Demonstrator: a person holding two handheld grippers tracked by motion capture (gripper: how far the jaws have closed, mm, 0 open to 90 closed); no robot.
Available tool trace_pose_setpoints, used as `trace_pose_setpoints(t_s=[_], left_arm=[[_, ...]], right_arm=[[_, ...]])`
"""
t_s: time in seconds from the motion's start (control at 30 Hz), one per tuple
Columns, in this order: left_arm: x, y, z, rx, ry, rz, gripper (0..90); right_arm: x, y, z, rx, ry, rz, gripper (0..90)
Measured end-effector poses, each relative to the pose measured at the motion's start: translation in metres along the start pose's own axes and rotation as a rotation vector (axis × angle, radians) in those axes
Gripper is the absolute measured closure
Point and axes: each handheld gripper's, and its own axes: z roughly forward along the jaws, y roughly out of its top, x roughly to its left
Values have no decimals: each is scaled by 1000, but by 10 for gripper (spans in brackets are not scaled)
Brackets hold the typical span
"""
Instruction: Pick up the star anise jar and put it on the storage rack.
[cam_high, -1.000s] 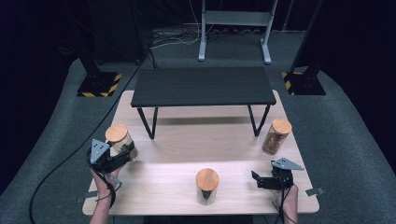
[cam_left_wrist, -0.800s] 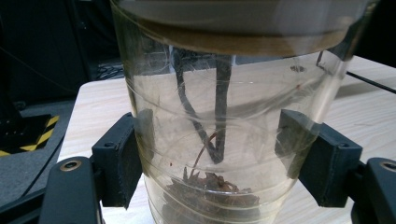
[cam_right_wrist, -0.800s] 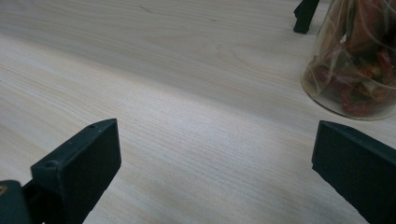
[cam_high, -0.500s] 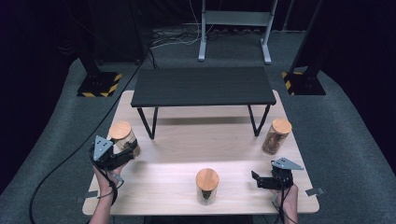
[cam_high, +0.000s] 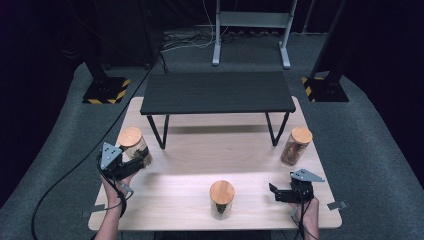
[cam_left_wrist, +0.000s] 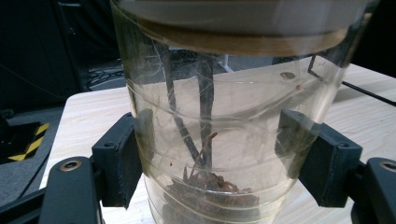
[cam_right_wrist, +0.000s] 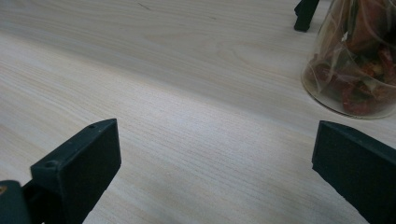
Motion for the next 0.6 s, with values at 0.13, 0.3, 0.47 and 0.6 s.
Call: trace_pose_setpoints(t_s=[0.13,0.3,0.47,0.6], left_arm=[[0,3,0,-4,0,1,245],[-1,6,1,-3,-7,8,245],[-1,8,2,-3,-11,10,245],[-1,10,2,-10,-10,7,245]], right_arm=[[0,0,0,2,2,-3,4],[1,0,1,8,3,-10,4],[1,0,1,7,2,-13,4],[1,0,1,8,5,-14,4]])
